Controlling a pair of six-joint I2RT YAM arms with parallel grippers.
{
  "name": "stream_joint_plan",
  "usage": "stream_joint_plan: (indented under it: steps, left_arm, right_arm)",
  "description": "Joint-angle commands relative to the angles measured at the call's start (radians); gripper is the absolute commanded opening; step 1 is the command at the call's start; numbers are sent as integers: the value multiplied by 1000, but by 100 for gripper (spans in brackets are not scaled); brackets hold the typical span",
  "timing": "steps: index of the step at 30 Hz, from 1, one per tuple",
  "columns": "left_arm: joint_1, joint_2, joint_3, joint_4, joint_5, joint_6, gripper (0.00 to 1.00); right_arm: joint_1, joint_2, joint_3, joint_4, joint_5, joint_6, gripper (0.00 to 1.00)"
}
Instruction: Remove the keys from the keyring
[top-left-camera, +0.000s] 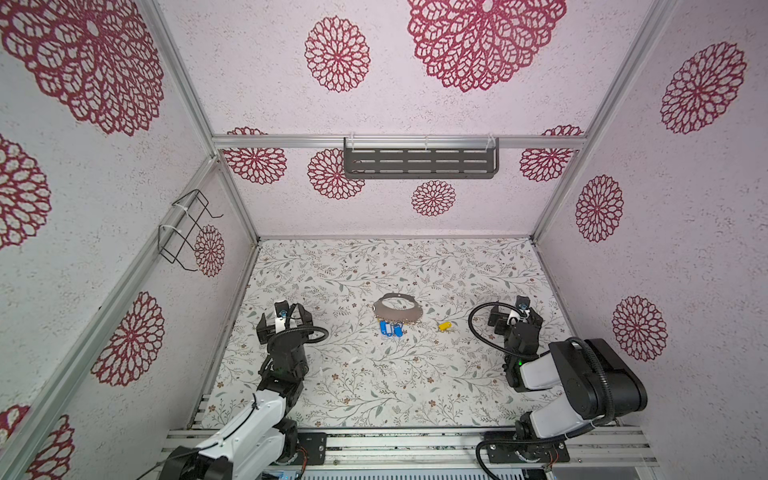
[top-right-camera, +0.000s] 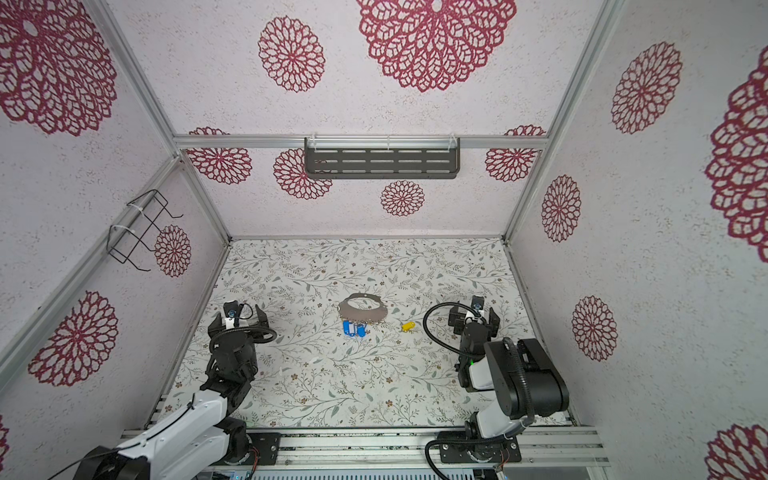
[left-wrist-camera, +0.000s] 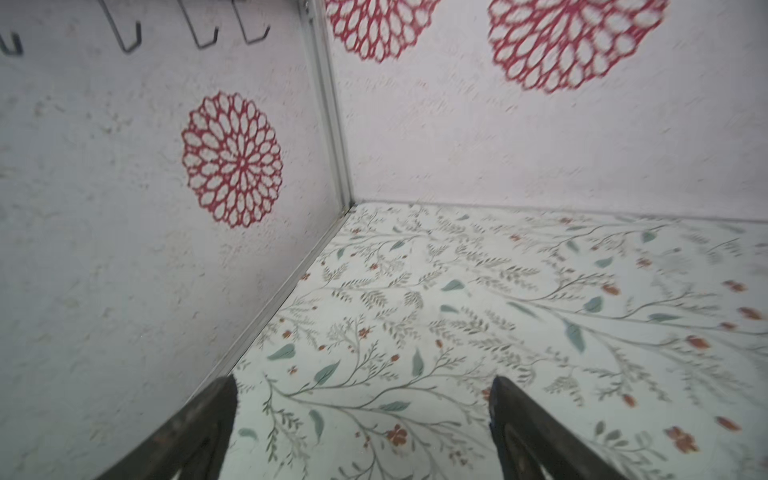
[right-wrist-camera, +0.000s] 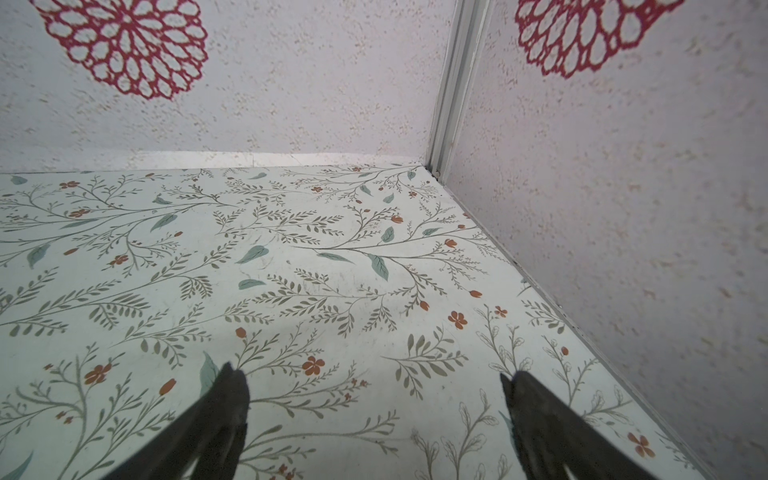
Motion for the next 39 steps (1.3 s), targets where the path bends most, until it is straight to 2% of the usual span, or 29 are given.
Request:
stream_joint_plan:
  steps: [1,4,9,10,11,13,17,19,20,21,22,24,26,31,39]
  left_arm:
    - [47,126,-40,319,69,5,97]
    - [57,273,-18,475,78,32,97]
    - [87,500,84,558,155,102,97]
    - [112,565,76,660,191,107,97]
    - [127,633,52,773,170,84,97]
    - [190,634,35,769,225,9,97]
    - [196,643,78,718,247,25,97]
    - [225,599,176,476,245,-23,97]
    - [260,578,239,313,304,-62,97]
    - [336,562,287,180,422,-129,97]
    - [376,555,270,200,489,-159,97]
    - [359,575,253,279,448,-133,97]
    - [354,560,253,248,450,-137,97]
    - [289,574,237,312,373,-65,97]
    - [291,571,238,305,376,-67,97]
  right_arm:
    - [2,-3,3,48,12,-12,99]
    - [2,-4,4,45,11,-11,99]
    - [1,-4,6,41,10,-10,99]
    - [1,-4,6,41,9,-10,99]
    - [0,-4,6,39,8,-9,99]
    - [-1,-4,7,37,7,-9,99]
    - [-1,-4,9,36,8,-9,99]
    - [-2,-4,9,32,5,-8,99]
    - [-3,-5,12,24,1,-7,99]
    - [-8,-6,18,12,-7,-3,99]
    - [-15,-9,29,-14,-17,2,99]
    - [-25,-10,42,-42,-34,10,99]
    - [-27,-12,41,-42,-36,11,99]
    - [-26,-12,42,-41,-38,12,99]
    - [-27,-10,44,-43,-37,11,99]
